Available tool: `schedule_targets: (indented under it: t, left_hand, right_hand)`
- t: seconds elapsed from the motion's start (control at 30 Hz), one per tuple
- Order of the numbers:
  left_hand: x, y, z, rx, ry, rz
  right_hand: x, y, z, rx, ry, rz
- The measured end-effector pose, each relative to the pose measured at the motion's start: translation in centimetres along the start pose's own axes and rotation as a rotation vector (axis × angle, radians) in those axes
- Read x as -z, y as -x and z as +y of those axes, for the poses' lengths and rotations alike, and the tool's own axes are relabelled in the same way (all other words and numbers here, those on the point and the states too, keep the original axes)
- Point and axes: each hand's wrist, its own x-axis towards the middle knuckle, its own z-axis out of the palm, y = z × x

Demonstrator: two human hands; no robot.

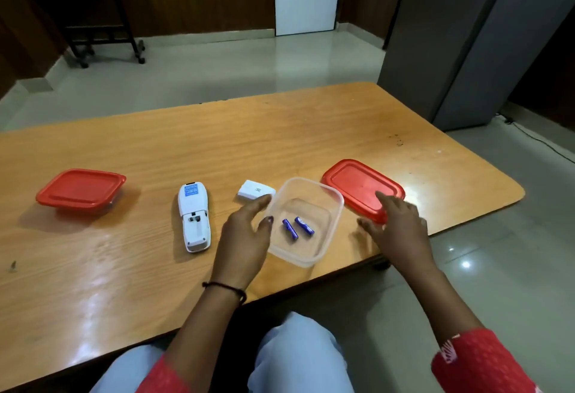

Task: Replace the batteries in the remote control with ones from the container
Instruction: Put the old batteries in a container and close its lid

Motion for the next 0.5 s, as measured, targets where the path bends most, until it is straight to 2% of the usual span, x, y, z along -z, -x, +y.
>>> schedule_targets:
  t: [0.07, 0.2, 0.3, 0.4, 0.5]
  left_hand:
    - [0.0, 1.1, -0.4, 0.086, 0.119, 0.017]
    - [-0.6, 2.5, -0.5, 0.259, 0.333, 0.093]
    - [-1.0, 3.7, -0.5, 0.317, 0.368, 0.099]
    - [-1.0, 4.5, -1.2, 0.35, 0.372, 0.097]
    - [-0.7, 4.3, -1.4, 0.361, 0.391, 0.113]
  right_hand:
    - [-0.9, 0.6, 1.3, 0.042, 0.082, -0.028]
    - [-1.2, 0.7, 1.3, 0.269, 0.242, 0.134]
    - [0.0, 0.2, 1.2, 0.375, 0.286, 0.261]
    - [3.0, 0.0, 0.7, 0.259, -0.027, 0.511]
    - [5.4, 0.6, 0.2, -0.136, -0.683, 0.57]
